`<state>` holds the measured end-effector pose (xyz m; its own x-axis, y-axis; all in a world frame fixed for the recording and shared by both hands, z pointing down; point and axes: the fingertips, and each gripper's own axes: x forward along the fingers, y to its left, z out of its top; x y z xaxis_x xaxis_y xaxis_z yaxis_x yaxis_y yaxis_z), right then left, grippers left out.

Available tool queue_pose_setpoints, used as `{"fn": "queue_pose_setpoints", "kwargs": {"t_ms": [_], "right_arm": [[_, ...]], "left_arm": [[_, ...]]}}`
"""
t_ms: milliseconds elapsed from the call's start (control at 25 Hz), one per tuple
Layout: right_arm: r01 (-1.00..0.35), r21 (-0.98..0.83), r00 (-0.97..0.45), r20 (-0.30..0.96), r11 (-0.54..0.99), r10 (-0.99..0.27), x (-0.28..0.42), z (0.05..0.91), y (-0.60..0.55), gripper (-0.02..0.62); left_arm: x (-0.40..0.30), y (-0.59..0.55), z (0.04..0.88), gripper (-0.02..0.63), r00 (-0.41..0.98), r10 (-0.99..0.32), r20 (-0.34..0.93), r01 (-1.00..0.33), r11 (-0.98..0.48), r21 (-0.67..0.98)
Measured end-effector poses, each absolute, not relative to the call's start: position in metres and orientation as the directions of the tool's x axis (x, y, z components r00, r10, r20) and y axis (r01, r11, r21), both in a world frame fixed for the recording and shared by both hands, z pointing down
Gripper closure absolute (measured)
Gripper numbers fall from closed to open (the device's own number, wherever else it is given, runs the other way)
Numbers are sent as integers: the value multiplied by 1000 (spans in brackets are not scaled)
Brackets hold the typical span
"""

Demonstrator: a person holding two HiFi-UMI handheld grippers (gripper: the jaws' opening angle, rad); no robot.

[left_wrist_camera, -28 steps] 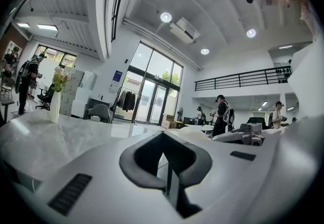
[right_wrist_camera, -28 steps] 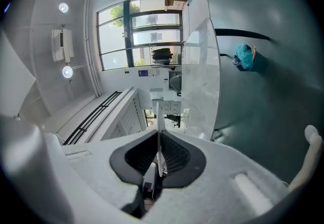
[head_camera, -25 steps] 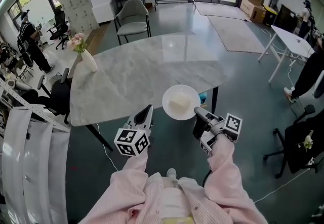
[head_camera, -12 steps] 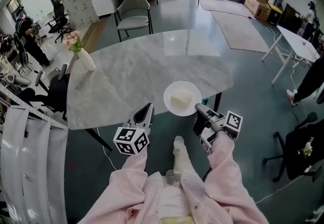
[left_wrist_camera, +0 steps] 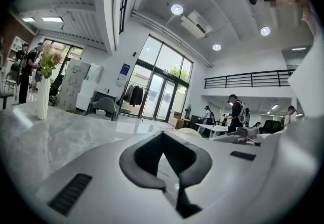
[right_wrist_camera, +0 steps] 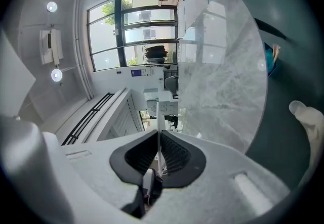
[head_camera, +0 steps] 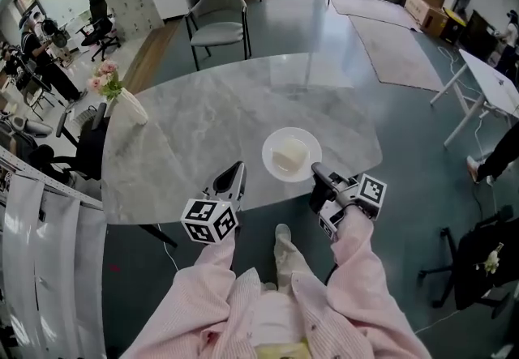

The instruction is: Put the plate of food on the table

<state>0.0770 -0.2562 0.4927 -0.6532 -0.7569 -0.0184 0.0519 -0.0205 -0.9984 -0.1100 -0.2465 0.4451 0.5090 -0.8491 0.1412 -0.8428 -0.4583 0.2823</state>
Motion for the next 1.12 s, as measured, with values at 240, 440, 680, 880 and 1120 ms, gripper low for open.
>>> {"fn": "queue_pose_setpoints", "kwargs": {"t_ms": [240, 440, 680, 880, 1120], "right_arm": [[28, -999, -673, 4, -30, -739, 84, 503, -313, 575], [29, -999, -683, 6, -35, -730, 93, 520, -357, 575], [13, -999, -695, 28, -52, -718, 103, 545, -398, 575], [-12, -997, -686, 60, -71, -725, 102, 568, -428, 575], [1, -999, -680, 32, -44, -733, 96, 591, -452, 575]], "left_arm": [[-100, -303, 455, 611, 500, -848, 176, -845, -434, 312], [-90, -346, 475, 611, 489, -845, 215, -850, -407, 334], [-80, -381, 501, 611, 479, -835, 271, -854, -371, 365], [-75, -404, 529, 611, 487, -810, 327, -848, -350, 398], [-71, -419, 566, 611, 501, -767, 401, -845, -334, 417]]}}
